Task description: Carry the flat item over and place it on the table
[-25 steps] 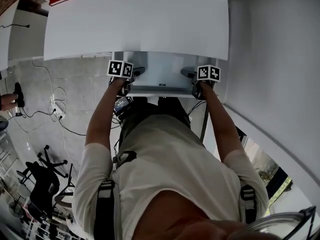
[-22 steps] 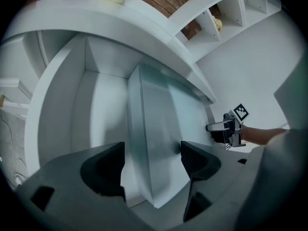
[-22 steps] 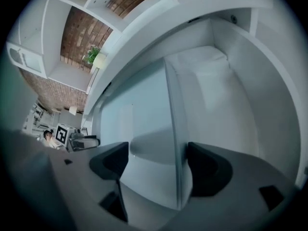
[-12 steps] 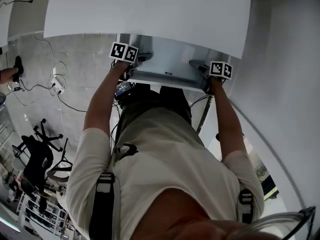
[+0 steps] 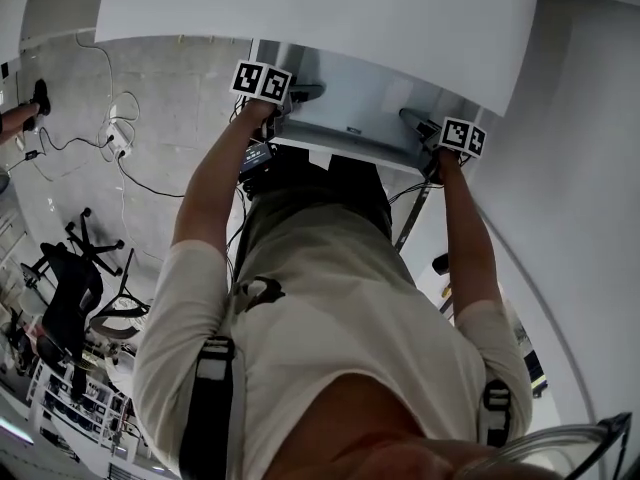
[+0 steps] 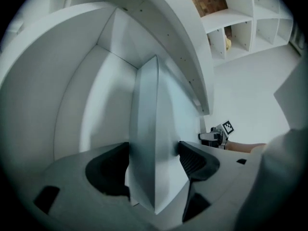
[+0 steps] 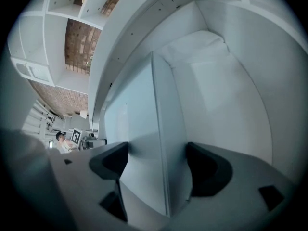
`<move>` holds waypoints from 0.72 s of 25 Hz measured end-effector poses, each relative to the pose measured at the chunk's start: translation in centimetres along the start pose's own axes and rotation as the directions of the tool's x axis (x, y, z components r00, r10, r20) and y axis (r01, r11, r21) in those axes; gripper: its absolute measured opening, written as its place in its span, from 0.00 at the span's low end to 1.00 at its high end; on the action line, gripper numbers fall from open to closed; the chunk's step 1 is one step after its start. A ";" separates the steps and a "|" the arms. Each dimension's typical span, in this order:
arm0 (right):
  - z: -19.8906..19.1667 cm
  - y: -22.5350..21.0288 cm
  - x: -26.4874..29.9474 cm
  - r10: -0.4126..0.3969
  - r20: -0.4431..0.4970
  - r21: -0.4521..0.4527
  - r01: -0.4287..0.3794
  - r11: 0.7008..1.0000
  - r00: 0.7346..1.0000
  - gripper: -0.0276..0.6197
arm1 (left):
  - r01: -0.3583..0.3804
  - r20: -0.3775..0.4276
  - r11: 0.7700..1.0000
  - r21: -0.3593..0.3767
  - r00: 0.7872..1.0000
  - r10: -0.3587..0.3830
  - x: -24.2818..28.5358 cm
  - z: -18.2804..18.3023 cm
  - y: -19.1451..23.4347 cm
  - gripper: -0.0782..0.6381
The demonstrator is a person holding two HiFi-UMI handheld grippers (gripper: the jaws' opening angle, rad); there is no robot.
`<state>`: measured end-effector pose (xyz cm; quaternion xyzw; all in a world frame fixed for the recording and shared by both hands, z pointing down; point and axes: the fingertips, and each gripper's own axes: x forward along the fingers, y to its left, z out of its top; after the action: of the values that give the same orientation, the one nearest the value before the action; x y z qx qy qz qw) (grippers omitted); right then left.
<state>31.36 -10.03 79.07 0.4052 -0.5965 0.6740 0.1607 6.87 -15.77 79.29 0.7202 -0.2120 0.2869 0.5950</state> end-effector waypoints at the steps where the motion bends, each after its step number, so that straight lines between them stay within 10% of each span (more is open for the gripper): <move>1: -0.1 -0.3 0.2 -0.002 -0.001 0.003 0.002 1.000 1.000 0.64 | 0.000 0.009 1.000 -0.017 1.000 0.000 0.2 -0.2 0.2 0.59; 18: -0.3 4.6 -3.5 -0.107 -0.079 -0.068 0.102 0.992 0.991 0.62 | 0.030 -0.010 0.997 -0.078 0.999 -0.031 -4.7 -1.1 -3.6 0.57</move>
<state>30.19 -9.91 73.45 0.4022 -0.5886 0.6613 0.2333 5.46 -14.10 73.66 0.6979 -0.2087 0.2735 0.6281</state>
